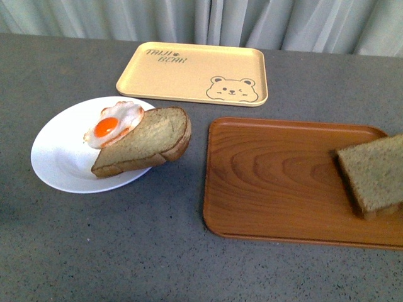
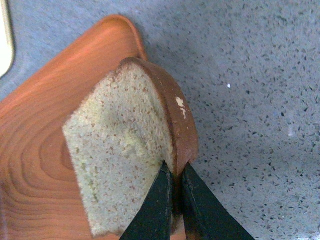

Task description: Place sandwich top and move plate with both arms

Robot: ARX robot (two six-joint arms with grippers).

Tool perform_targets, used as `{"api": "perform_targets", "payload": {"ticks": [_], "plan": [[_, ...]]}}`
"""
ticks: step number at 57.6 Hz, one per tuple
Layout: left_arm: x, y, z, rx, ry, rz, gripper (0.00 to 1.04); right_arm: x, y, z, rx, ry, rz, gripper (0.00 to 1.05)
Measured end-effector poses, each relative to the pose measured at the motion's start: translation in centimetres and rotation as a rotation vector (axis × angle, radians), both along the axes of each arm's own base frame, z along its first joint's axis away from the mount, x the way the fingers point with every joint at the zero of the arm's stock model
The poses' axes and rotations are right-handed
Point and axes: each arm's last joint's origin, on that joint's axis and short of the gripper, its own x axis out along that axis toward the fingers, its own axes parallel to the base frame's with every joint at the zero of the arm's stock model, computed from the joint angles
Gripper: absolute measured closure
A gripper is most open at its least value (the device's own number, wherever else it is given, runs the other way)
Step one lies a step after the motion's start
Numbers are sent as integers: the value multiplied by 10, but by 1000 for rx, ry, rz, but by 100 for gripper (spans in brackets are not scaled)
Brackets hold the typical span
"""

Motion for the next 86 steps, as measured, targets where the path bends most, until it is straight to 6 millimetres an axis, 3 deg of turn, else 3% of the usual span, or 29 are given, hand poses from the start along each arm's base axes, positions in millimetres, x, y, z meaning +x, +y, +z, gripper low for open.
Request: {"api": "perform_targets", "payload": {"ticks": [16,24,32,37,45,50,55,73,86], "plan": [[0,0,0,0,0,0,9,19,40,65,43,-198,124,103],[0,0,0,0,0,0,9,53,74,100,62,-310,206,103],[0,0,0,0,0,0,9,88,115,114,60,-382,279,103],[0,0,0,0,0,0,9,111,150,109,59,-399,342,103],[0,0,0,0,0,0,9,136,205,85,97,-352,450,103],[0,0,0,0,0,0,9,144,243,65,129,-303,513,103],[0,0,0,0,0,0,9,143,264,58,152,-291,544,103],[0,0,0,0,0,0,9,124,314,45,194,-240,615,103],[0,0,0,0,0,0,9,115,327,19,154,-123,579,103]]}}
